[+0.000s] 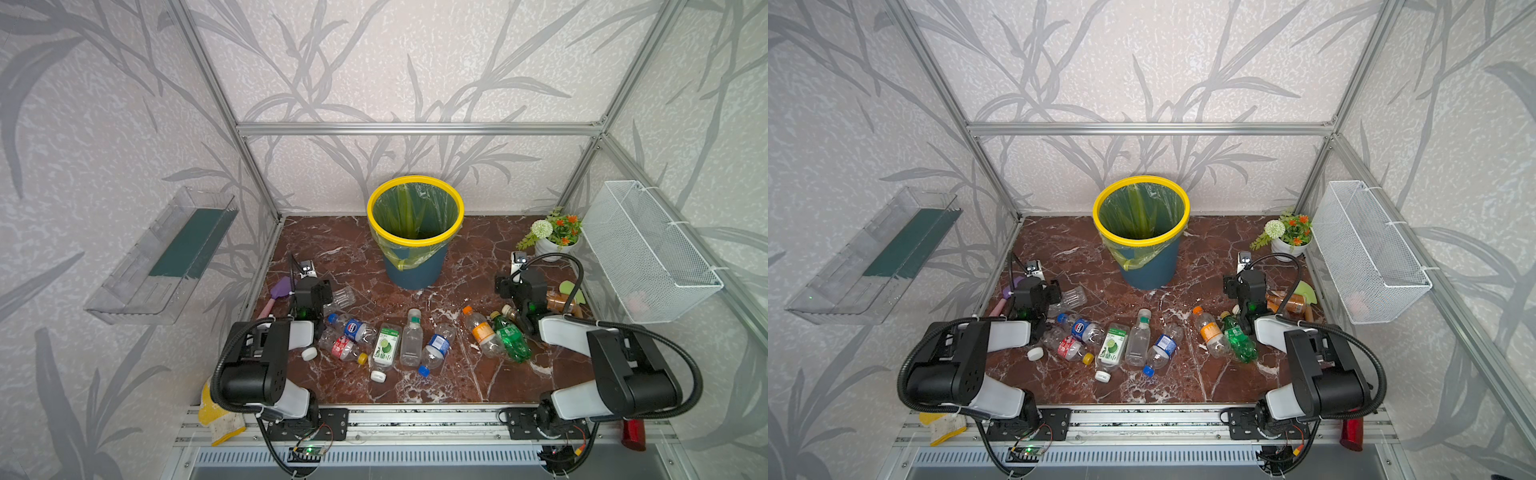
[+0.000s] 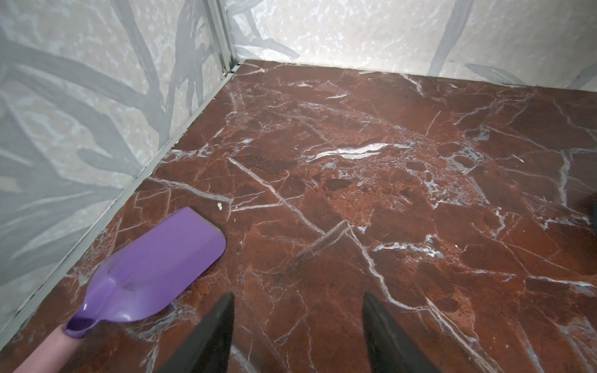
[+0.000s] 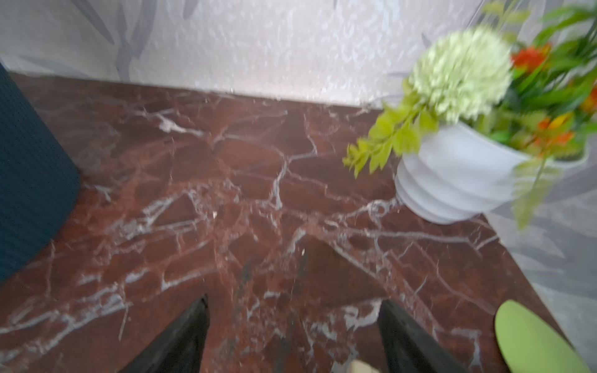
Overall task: Throw the plastic bottles in the bin
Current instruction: Pick up the plastic bottle from the middle-right of the table.
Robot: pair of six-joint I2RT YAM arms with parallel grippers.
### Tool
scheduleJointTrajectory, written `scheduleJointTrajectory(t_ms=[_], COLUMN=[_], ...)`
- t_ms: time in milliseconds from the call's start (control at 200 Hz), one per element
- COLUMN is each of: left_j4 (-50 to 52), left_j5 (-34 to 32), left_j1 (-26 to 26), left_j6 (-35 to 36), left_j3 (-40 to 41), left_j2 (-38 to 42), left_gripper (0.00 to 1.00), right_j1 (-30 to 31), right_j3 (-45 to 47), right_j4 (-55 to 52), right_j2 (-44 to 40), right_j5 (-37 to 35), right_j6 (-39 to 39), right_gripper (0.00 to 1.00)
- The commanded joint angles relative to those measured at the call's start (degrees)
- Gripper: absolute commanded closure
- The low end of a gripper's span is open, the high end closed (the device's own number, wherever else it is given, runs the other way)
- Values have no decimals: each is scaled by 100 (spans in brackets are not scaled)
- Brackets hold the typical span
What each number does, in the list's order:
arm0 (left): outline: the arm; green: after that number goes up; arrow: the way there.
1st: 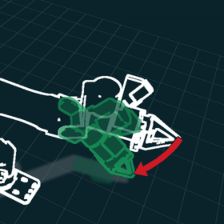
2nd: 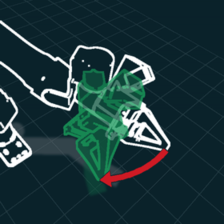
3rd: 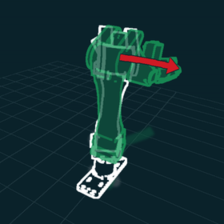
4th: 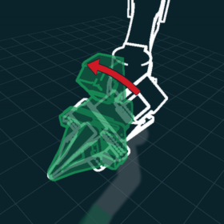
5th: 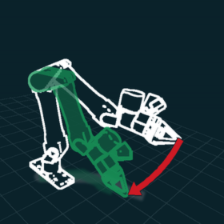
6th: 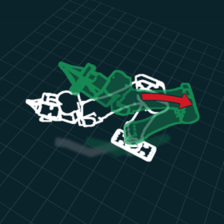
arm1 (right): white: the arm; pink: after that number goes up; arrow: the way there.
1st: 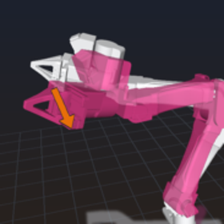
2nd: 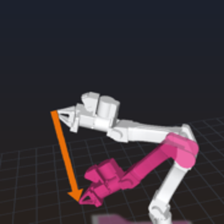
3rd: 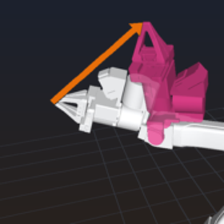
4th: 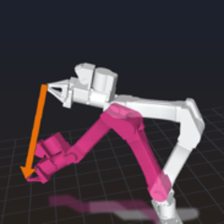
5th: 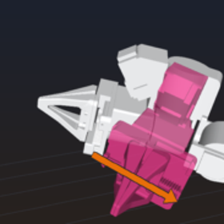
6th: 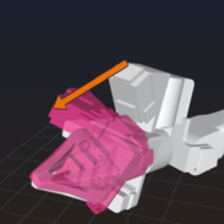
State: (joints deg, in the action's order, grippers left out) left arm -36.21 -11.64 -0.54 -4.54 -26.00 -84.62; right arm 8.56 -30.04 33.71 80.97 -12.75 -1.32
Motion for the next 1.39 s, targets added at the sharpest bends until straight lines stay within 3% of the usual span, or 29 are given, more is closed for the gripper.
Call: scheduleJointTrajectory(t_ms=[0, 100, 185, 300, 465, 620, 805, 965, 1390], left_j4=[1408, 2212, 3164, 4492, 5511, 6039, 5564, 5716, 5405], left_j5=[-345, -333, -640, -692, 170, 979, 1719, 2425, 2699], left_j1=[26, 139, 570, 1211, 1755, 1855, 1855, 1873, 1882], left_j6=[-104, -463, -424, -475, -235, 270, 278, 47, 84], left_j3=[-801, -1365, -2098, -2931, -3145, -3179, -2750, -2945, -2729], left_j2=[681, 1233, 1401, 1494, 1808, 2030, 1996, 1846, 2162], left_gripper=[45, 46, 46, 45, 43, 41, 38, 38, 37], right_j1=[40, 138, 199, 443, 603, 1475, 2114, 2366, 2420], right_j3=[-474, -681, -941, -1379, -1806, -1806, -1639, -1712, -1951], right_j4=[-1540, -2384, -3229, -4702, -6781, -7891, -8144, -7910, -7148], right_j2=[-706, -1136, -1379, -1635, -1964, -2118, -1752, -1251, 31], right_j5=[-31, -94, 530, 601, 1196, 1168, 1242, 1116, 652], right_j6=[368, 932, 1350, 1610, 2039, 2140, 2083, 2027, 1650], right_gripper=[19, 20, 22, 22, 27, 27, 25, 23, 26])
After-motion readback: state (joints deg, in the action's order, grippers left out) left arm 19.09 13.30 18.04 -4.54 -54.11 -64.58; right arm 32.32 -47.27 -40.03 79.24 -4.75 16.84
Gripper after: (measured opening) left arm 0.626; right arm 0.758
